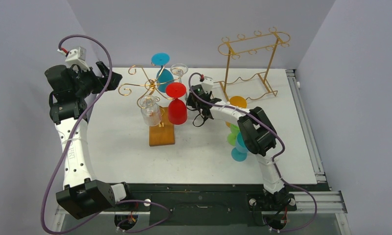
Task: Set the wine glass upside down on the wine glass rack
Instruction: Pick up the wine glass at the center of the board.
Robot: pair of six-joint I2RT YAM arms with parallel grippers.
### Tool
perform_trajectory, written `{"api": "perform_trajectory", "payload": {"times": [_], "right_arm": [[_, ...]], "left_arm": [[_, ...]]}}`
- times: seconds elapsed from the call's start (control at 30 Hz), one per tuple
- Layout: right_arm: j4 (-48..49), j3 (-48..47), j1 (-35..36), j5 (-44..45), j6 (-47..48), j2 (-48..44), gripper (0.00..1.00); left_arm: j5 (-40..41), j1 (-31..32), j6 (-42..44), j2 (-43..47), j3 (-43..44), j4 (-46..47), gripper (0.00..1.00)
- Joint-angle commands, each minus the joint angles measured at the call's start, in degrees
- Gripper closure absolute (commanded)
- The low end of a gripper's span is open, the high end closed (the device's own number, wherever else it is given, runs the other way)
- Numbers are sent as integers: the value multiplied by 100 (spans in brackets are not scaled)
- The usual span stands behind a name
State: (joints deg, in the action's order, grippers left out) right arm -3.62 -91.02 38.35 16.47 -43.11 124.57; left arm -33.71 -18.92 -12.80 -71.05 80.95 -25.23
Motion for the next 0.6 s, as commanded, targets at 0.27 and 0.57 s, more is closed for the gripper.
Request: {"api": "perform_trajectory", "payload": {"times": [0.27, 0.57], "right_arm": [[28, -125, 103, 63, -226, 352, 60], [636, 1127, 34, 31, -302, -484, 94]], "left_arm": [[-22, -43, 160, 131, 364, -75, 4], [-108, -42, 125, 160, 421, -52, 4]]}}
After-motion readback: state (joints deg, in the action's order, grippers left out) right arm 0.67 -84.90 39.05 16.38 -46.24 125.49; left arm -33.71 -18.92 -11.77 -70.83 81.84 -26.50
